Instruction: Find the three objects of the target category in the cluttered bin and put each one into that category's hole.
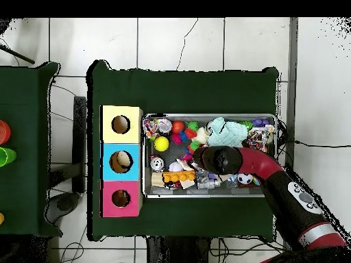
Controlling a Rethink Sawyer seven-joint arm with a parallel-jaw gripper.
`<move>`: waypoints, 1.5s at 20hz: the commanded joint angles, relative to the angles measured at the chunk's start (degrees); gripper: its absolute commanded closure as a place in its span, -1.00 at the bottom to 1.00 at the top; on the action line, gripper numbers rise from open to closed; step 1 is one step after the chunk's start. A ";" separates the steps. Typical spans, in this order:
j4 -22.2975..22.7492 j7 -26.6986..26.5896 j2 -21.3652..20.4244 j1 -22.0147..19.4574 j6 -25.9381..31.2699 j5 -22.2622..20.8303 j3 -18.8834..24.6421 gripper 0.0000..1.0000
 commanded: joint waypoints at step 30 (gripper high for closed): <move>-9.34 -23.82 -7.48 1.61 29.08 -7.76 -3.32 1.00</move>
